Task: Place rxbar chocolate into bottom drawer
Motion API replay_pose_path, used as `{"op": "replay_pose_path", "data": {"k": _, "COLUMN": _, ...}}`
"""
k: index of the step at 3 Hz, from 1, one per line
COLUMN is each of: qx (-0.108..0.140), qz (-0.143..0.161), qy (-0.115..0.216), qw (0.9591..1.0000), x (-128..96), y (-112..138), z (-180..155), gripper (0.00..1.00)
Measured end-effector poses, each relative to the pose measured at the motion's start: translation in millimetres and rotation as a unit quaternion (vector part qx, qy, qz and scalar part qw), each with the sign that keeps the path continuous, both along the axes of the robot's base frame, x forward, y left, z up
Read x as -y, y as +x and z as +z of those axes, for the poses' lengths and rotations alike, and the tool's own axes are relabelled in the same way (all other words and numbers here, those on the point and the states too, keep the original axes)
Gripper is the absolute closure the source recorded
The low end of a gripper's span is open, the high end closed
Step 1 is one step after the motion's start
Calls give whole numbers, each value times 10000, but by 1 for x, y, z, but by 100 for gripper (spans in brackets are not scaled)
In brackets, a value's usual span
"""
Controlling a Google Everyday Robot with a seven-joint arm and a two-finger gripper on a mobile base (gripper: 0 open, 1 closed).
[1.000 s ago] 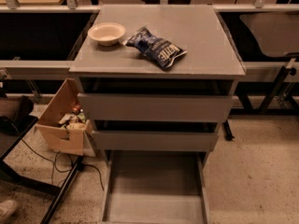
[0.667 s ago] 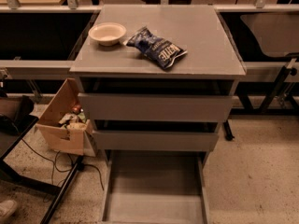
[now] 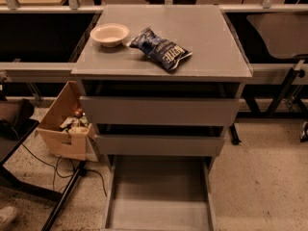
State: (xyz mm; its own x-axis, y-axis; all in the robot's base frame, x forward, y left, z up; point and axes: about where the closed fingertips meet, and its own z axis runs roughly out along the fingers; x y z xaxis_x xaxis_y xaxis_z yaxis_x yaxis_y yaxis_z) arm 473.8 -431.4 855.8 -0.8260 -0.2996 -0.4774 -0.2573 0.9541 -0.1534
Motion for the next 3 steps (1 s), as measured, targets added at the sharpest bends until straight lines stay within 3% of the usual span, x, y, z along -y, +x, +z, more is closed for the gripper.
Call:
{"op": "replay_pose_path", "data": {"k": 1, "qx": -521, "qz": 93, "qy": 293, "qw": 9982, "x": -30, "y": -9, "z": -60, "gripper": 100}}
{"op": "replay_pose_path", "data": {"k": 2, "qx": -1187, "qz": 351, "qy": 862, "qw": 9886, "x": -91, "y": -34, "z": -158, "gripper": 100}}
{"op": "replay_pose_path", "data": {"k": 3, "qx": -1549, "qz": 778, "qy": 1437, "qw": 9743, "x": -169, "y": -45, "z": -237, "gripper": 100}}
